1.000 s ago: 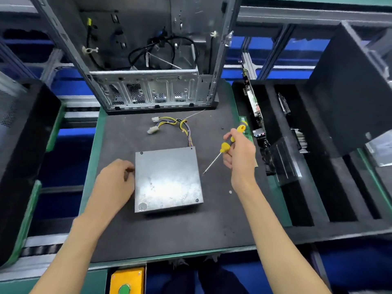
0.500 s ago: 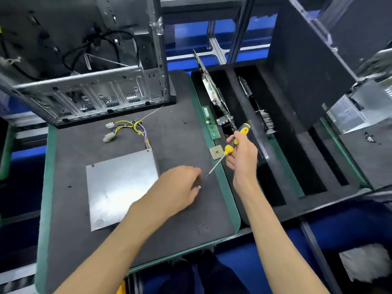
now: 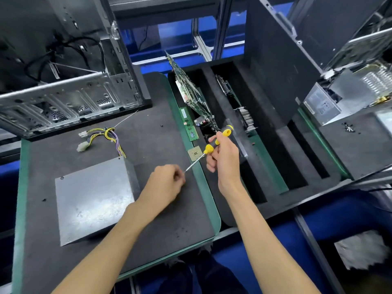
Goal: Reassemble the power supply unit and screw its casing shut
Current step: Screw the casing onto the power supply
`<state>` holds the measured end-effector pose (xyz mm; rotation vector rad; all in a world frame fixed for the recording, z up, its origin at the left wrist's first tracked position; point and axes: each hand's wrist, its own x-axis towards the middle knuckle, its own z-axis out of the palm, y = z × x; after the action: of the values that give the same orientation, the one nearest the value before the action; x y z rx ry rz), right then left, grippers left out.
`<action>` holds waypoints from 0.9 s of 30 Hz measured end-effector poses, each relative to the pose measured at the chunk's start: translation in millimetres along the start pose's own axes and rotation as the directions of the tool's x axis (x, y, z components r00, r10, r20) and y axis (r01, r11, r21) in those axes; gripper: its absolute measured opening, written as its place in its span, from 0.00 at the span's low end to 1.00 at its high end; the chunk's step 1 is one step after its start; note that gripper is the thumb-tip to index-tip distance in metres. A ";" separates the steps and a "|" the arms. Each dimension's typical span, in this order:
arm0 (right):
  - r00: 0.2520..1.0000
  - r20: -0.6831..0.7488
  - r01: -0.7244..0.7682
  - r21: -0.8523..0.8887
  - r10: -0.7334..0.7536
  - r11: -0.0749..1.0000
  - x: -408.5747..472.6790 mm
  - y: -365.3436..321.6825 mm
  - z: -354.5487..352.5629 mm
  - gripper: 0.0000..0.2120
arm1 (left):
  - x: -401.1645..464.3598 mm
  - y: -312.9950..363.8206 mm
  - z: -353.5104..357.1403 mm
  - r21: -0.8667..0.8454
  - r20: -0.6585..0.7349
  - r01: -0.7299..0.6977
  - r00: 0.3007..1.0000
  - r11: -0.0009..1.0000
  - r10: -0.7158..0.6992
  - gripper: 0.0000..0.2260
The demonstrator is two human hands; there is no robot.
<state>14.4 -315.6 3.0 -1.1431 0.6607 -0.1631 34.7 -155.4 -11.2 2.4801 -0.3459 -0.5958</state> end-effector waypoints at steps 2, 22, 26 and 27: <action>1.000 0.003 -0.002 0.067 0.002 0.998 1.8 -2.8 0.6 0.13 | -4.6 6.9 -10.0 -0.463 -0.057 0.026 0.997 0.886 -0.059 0.09; 0.949 0.296 0.044 0.217 -0.109 0.975 -17.9 -26.8 52.3 0.15 | -58.3 11.3 -61.5 -0.996 -0.067 -0.082 0.960 -0.046 -0.272 0.08; 0.920 0.347 0.128 0.179 -0.184 0.975 -26.9 -30.6 64.8 0.12 | -69.8 7.6 -69.3 -0.961 -0.245 -0.178 0.899 0.210 -0.363 0.05; 0.912 0.359 0.146 0.172 -0.200 0.974 -30.1 -31.5 68.3 0.12 | -71.5 6.3 -71.0 -0.931 -0.310 -0.200 0.877 0.306 -0.368 0.06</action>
<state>35.3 -261.8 59.9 -1.0565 0.2027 -0.1348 6.2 -101.8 69.5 1.3190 0.3218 -0.0827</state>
